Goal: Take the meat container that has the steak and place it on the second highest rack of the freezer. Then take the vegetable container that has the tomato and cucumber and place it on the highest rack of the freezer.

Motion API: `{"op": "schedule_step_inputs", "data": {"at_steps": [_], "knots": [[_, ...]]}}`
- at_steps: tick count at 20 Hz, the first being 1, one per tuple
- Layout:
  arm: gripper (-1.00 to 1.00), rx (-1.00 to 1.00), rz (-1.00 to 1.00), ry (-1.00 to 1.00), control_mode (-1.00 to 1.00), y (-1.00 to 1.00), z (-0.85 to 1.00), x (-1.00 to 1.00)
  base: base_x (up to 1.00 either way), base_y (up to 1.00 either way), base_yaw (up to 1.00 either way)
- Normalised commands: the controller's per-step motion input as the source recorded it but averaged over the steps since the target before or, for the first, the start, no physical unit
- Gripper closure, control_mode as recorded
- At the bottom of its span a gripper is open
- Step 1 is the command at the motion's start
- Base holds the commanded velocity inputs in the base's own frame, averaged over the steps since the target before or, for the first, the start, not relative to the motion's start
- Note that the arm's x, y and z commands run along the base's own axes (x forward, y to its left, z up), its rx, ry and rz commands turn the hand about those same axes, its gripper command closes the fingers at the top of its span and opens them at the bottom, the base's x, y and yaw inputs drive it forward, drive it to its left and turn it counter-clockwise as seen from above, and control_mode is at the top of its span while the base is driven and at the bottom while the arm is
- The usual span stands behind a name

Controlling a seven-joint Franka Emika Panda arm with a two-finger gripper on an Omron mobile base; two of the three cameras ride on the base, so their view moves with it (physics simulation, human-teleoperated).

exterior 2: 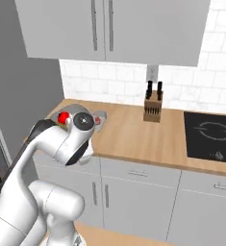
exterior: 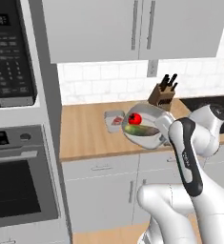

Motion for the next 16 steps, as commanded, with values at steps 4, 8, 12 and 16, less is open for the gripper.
{"op": "schedule_step_inputs", "data": {"at_steps": [4,8,12,16], "knots": [[1.00,0.00,0.00,0.00,1.00,0.00,0.00,0.00,-1.00,0.72,0.19],[1.00,0.00,0.00,0.00,1.00,0.00,0.00,0.00,-0.80,1.00,0.32],[1.00,0.00,0.00,0.00,1.00,0.00,0.00,0.00,-0.17,1.00,0.38],[1.00,0.00,0.00,0.00,1.00,0.00,0.00,0.00,0.00,1.00,0.35]]}}
